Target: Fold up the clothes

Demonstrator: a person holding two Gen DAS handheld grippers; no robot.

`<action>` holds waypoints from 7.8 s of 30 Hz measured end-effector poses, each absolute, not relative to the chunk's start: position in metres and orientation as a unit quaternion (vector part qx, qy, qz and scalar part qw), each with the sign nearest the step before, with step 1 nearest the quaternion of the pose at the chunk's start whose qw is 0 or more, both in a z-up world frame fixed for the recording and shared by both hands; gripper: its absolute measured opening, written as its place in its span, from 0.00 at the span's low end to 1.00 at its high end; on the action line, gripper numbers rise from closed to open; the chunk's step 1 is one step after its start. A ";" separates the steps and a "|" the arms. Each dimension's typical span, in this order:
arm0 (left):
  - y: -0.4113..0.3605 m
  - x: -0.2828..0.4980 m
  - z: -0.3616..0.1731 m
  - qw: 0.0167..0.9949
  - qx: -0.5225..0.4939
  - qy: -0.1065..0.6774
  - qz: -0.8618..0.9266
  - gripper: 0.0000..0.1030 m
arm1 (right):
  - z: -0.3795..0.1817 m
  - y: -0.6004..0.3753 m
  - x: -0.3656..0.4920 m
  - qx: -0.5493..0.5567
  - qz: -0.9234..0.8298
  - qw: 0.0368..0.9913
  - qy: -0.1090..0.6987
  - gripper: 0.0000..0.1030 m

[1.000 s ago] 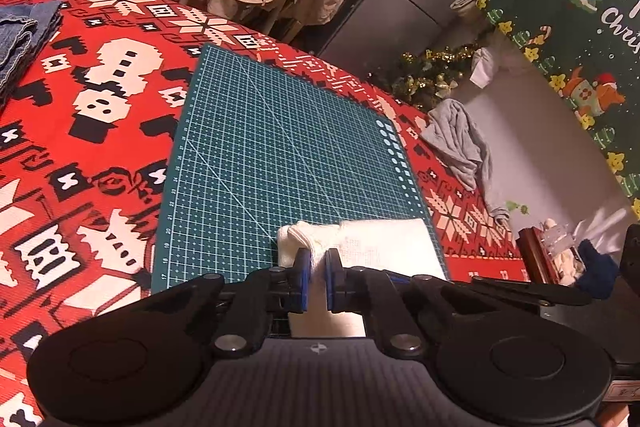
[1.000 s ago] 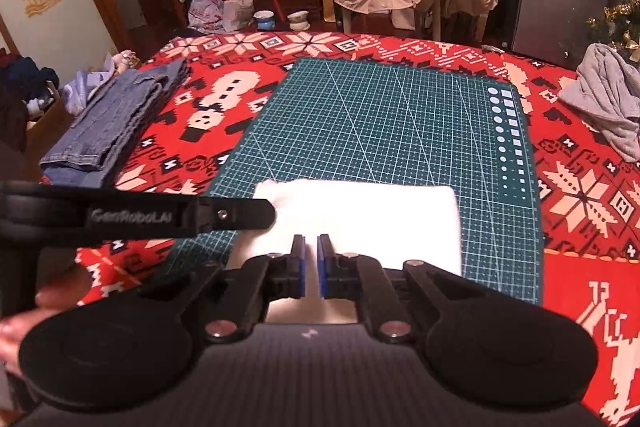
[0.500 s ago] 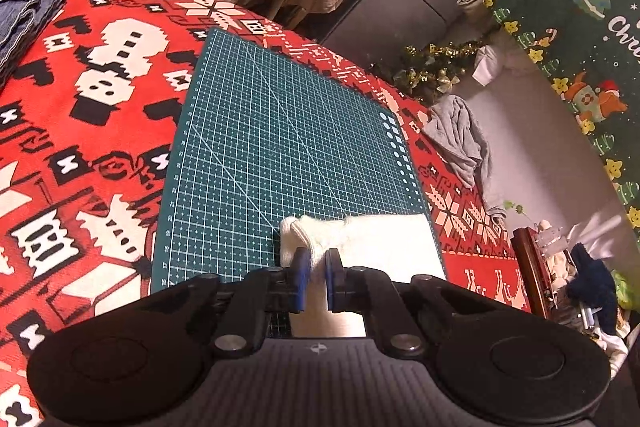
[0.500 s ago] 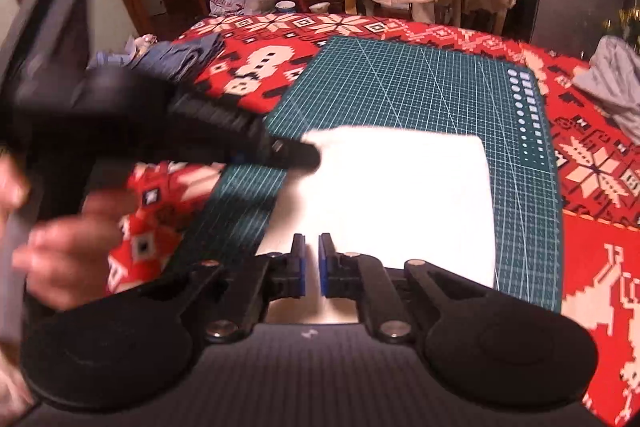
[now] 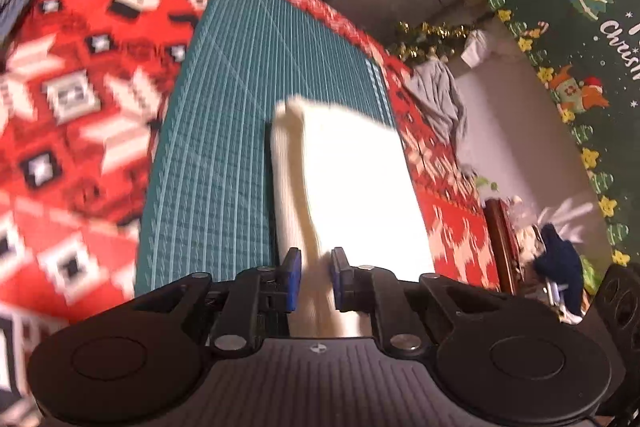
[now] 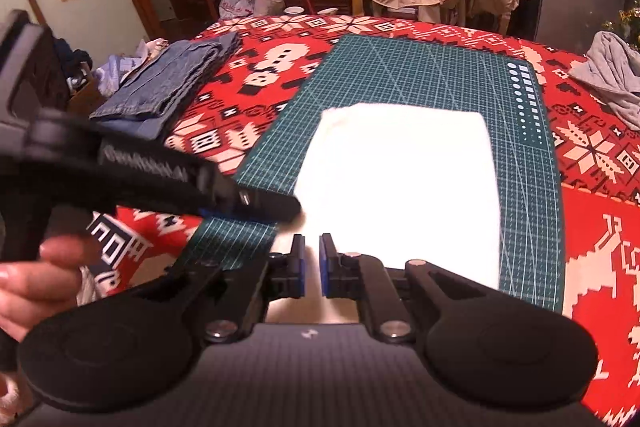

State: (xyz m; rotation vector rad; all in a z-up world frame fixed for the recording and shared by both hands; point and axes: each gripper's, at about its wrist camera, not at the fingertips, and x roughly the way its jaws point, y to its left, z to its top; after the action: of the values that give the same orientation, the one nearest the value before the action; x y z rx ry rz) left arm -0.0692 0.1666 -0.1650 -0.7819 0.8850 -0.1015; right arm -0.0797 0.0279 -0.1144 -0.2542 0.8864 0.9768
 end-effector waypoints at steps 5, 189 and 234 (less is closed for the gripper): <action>0.154 -0.087 -0.162 0.831 -0.352 0.428 -0.055 0.12 | -0.114 0.012 -0.092 -0.108 0.464 0.771 0.422 0.09; -0.003 -0.108 -0.165 0.884 -0.071 0.461 0.028 0.17 | -0.134 -0.131 -0.048 -0.181 0.442 0.788 0.389 0.27; 0.131 -0.136 -0.127 0.878 -0.288 0.380 0.040 0.50 | -0.072 -0.097 -0.093 -0.089 0.413 0.819 0.389 0.34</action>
State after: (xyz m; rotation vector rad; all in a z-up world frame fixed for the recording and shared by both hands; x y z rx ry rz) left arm -0.1360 0.1311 -0.1274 -0.5995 0.7914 0.0833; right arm -0.0927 -0.0973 -0.0724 -0.1893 0.8288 0.8792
